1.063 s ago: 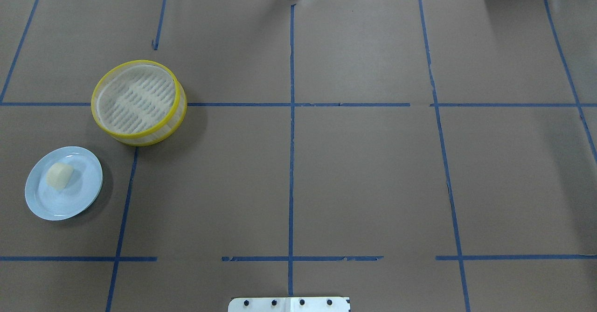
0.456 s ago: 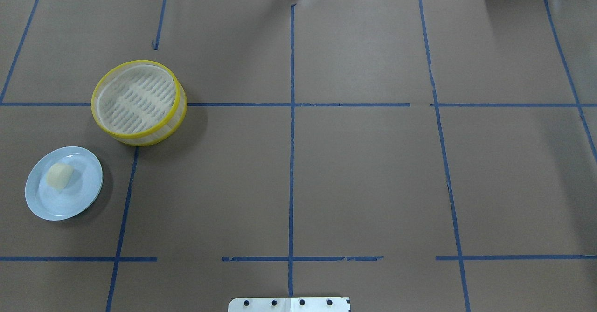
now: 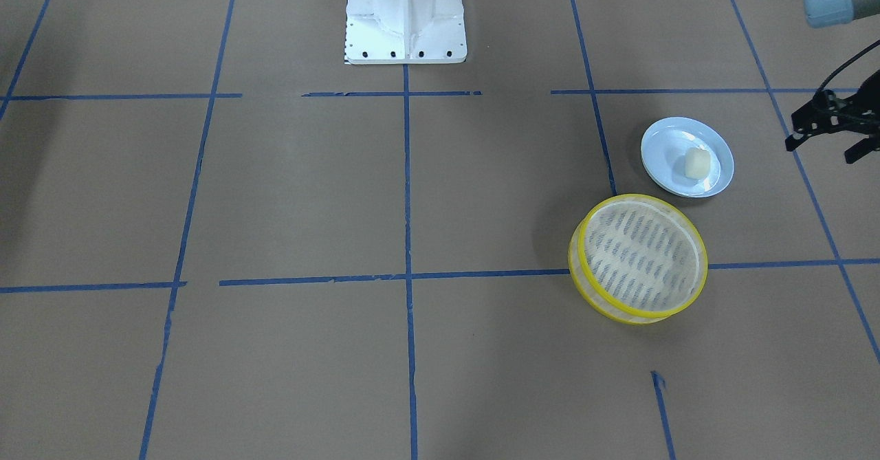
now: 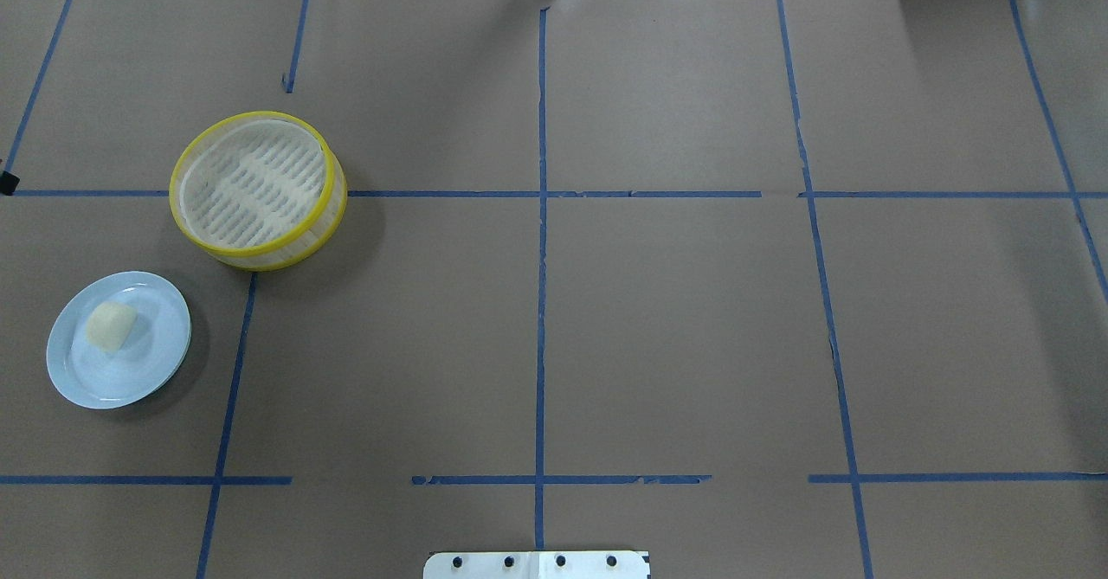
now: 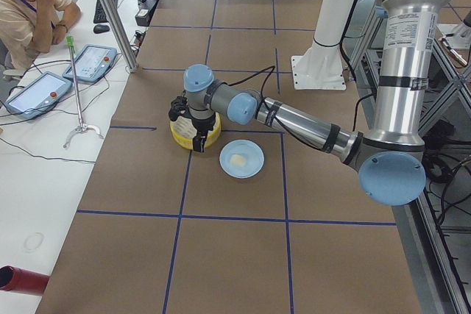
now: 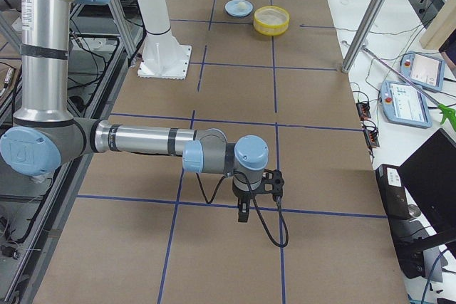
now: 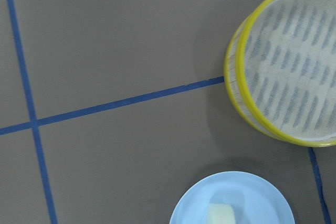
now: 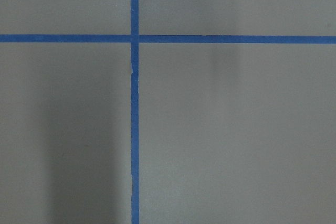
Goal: Place bun in steamer
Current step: 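Move the left gripper down over the pale bun on the blue plate, then close the left gripper on the bun and lift it off the plate, then carry the bun with the left gripper over the yellow steamer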
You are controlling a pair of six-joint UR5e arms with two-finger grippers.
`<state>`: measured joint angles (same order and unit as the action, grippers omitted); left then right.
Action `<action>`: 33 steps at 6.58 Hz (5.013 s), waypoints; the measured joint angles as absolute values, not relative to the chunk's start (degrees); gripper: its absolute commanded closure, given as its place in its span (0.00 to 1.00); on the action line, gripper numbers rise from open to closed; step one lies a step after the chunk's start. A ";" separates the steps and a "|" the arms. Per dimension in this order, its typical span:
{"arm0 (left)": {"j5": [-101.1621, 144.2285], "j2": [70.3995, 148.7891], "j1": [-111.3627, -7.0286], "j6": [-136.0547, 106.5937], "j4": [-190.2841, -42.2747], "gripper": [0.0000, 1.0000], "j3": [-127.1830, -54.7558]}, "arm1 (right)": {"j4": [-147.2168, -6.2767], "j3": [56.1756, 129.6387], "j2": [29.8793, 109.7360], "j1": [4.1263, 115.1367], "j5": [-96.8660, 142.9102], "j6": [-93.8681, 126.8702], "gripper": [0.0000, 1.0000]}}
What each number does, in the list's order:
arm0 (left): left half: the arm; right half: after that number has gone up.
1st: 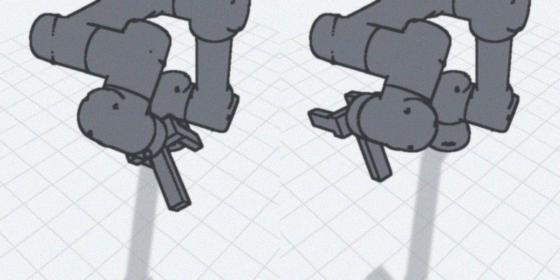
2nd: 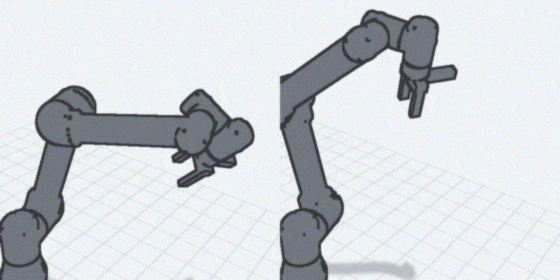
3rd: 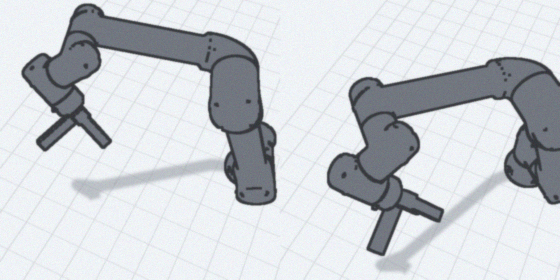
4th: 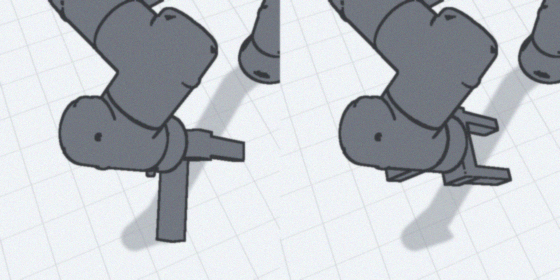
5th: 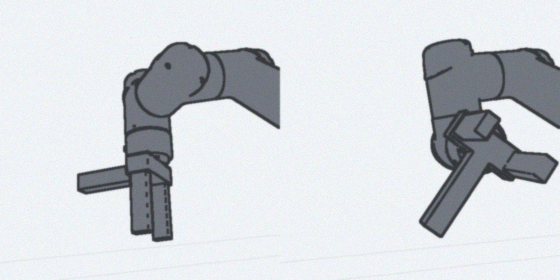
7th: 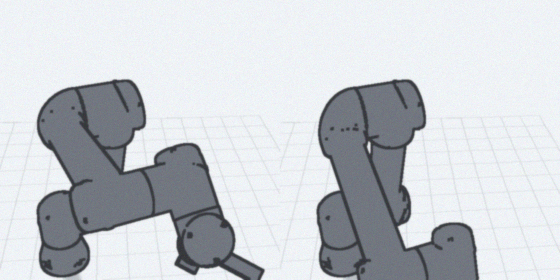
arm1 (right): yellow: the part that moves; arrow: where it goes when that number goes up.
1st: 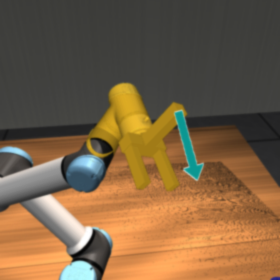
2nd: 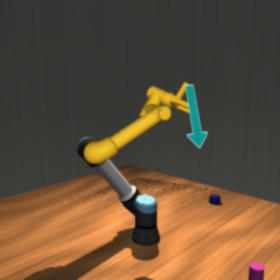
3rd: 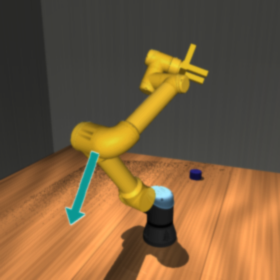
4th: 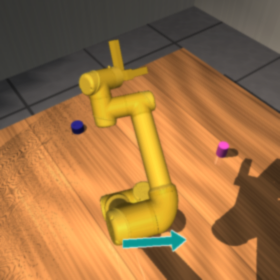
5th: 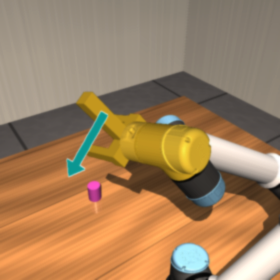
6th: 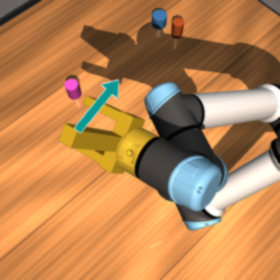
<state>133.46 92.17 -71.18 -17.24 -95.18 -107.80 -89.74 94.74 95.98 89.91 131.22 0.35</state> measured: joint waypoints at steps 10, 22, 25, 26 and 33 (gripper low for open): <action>122.36 85.52 -49.06 -48.36 -116.36 0.22 -100.42 | -89.74 94.75 95.98 89.91 131.22 0.35 0.00; 123.07 88.48 -51.61 -48.84 -115.34 0.64 -108.15 | -89.74 94.75 95.98 89.91 131.22 0.35 0.00; 123.08 100.18 -53.95 -52.32 -110.64 0.65 -105.66 | -89.74 94.75 95.97 89.91 131.22 0.35 0.00; 122.87 103.77 -53.99 -53.04 -110.11 0.64 -101.87 | -89.74 94.75 95.98 89.91 131.22 0.35 0.00; 118.80 112.92 -51.18 -60.41 -110.06 0.62 -86.50 | -89.74 94.75 95.98 89.91 131.22 0.35 0.00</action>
<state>118.80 112.92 -51.18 -60.41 -110.06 -86.50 -89.74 94.75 95.98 89.91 131.22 0.35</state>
